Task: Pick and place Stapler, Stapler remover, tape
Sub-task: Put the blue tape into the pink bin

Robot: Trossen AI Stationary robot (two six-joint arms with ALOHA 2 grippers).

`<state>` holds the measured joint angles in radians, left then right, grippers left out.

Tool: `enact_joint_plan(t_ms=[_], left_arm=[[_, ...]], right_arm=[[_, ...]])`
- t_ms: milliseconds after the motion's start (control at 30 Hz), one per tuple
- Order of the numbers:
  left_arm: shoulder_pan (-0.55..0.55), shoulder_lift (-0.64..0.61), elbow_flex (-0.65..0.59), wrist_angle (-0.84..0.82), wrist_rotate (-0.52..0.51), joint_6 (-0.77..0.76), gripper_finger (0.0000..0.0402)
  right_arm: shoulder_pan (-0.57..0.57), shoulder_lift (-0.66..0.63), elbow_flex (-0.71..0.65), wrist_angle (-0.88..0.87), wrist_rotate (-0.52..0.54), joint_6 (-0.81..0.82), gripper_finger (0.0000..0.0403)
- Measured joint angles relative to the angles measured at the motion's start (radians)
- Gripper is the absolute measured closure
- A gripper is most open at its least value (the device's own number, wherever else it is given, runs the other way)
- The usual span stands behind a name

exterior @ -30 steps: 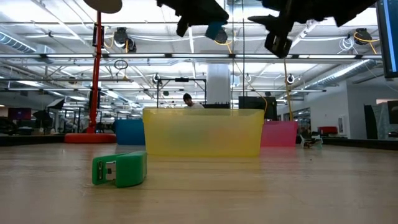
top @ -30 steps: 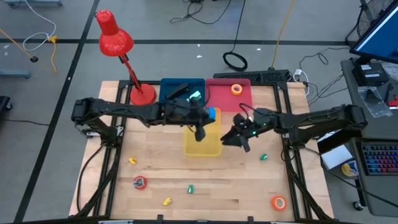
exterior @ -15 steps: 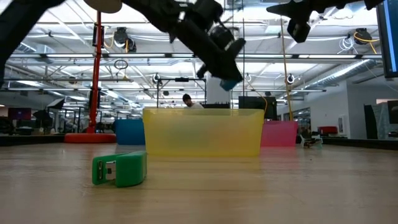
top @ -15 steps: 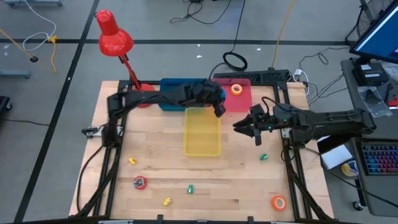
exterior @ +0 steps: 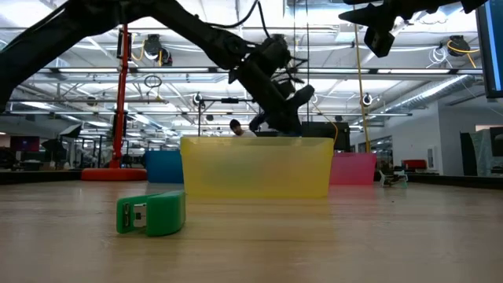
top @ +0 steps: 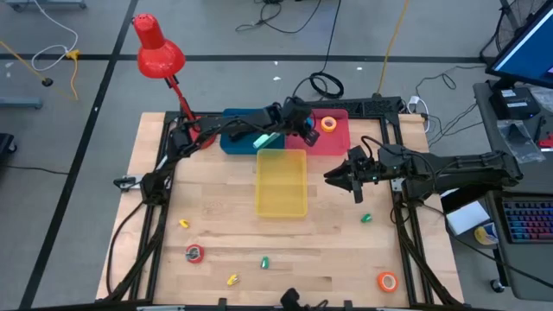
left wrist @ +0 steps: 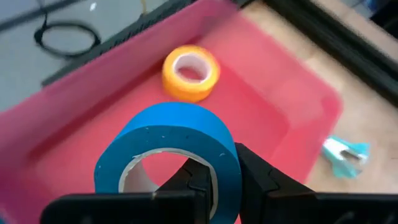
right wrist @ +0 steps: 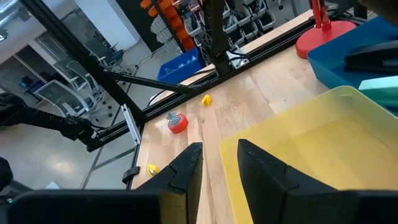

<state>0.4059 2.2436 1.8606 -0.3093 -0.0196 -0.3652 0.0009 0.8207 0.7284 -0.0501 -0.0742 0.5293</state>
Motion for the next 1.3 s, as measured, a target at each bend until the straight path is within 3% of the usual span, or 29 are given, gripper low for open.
enact_joint_plan(t_ms=[300, 900, 1300], left_arm=[[0.034, 0.004, -0.002, -0.067, 0.026, -0.091, 0.0359], [0.015, 0.013, -0.004, -0.109, 0.074, -0.062, 0.0346], [0.005, 0.013, -0.004, -0.102, 0.076, -0.056, 0.0240]], right_arm=[[0.000, 0.000, 0.000, 0.011, 0.000, -0.003, 0.0310], [0.000, 0.000, 0.000, 0.023, -0.002, 0.000, 0.0309], [0.000, 0.000, 0.000, 0.023, -0.004, 0.000, 0.0309]])
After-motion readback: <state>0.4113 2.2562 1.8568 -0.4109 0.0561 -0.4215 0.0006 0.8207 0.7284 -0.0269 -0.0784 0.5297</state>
